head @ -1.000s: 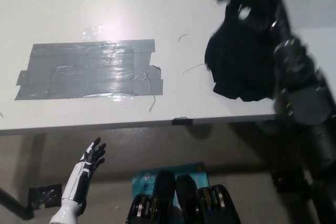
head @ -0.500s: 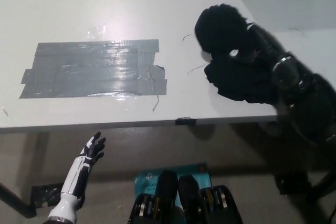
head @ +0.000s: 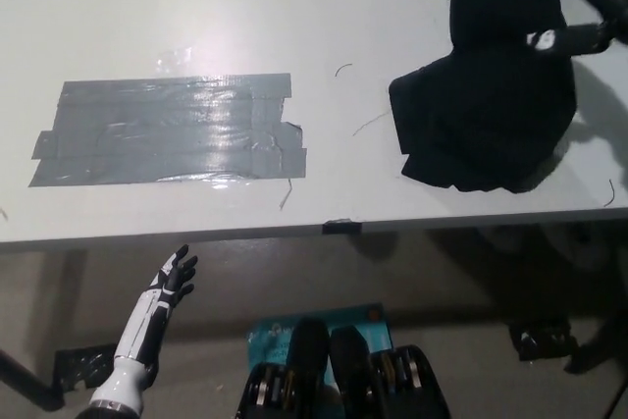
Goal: A person hands a black t-shirt to the robot and rhe robot picks it up with its right hand and places it on the black spot on the desk infron tof it
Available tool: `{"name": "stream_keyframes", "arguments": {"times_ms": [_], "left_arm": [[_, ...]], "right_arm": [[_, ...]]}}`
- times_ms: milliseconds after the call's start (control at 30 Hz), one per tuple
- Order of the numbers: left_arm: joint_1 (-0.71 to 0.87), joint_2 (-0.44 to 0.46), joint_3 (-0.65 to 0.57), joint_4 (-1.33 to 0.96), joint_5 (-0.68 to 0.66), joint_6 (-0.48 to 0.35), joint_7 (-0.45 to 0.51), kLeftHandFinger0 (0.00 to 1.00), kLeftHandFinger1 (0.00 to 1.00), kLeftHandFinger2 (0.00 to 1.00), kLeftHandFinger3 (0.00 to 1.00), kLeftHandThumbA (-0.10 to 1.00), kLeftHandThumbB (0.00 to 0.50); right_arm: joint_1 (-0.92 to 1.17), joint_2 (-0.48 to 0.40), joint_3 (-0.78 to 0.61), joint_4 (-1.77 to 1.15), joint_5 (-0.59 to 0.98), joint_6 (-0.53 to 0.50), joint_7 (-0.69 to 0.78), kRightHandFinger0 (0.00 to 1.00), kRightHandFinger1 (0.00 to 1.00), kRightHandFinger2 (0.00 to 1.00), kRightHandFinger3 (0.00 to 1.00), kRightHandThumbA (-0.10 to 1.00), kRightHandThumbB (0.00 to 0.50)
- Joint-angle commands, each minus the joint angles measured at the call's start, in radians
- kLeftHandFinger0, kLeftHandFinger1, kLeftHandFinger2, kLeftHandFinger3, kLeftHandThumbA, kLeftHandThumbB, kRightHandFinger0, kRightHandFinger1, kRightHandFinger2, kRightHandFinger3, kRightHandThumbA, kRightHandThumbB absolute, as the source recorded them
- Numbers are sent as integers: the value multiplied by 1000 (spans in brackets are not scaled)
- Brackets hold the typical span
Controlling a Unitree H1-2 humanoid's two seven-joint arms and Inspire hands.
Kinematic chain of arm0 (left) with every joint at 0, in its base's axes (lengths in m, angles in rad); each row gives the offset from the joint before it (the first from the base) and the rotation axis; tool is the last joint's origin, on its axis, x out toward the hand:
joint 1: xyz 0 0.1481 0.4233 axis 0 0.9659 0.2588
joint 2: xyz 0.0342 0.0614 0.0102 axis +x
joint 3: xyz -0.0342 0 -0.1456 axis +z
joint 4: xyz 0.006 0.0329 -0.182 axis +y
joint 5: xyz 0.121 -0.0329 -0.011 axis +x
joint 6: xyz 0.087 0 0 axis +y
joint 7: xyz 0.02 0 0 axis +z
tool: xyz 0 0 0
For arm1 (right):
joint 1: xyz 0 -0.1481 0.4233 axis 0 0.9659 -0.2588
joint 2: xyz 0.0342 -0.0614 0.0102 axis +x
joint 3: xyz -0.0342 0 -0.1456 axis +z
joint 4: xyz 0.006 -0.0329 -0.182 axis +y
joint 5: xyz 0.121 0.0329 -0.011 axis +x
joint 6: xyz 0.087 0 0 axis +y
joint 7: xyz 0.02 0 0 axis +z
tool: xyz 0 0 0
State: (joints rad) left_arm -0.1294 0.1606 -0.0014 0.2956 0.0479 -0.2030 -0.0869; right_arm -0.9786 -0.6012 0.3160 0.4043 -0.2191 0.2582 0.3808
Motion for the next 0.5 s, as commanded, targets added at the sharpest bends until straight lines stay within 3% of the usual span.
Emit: {"name": "stream_keyframes", "arguments": {"times_ms": [0, 100, 267, 467], "left_arm": [[-29, 29, -14, -43, 13, 10, -24, 1000, 1000, 1000, 1000, 1000, 483], [-31, 30, -14, -39, 13, 7, -25, 1000, 1000, 1000, 1000, 1000, 487], [-34, 34, -18, -38, 17, 4, -26, 1000, 1000, 1000, 1000, 1000, 485], [-43, 31, -20, -38, 21, 9, -21, 1000, 1000, 1000, 1000, 1000, 492]], "right_arm": [[-241, -175, -150, -308, 263, 204, 304, 1000, 1000, 1000, 1000, 772, 500], [-241, -191, -159, -328, 262, 197, 315, 1000, 1000, 1000, 1000, 794, 500], [-226, -206, -203, -371, 281, 212, 312, 1000, 1000, 1000, 1000, 736, 500], [-187, -155, -303, -437, 291, 168, 212, 1000, 1000, 1000, 1000, 760, 500]]}}
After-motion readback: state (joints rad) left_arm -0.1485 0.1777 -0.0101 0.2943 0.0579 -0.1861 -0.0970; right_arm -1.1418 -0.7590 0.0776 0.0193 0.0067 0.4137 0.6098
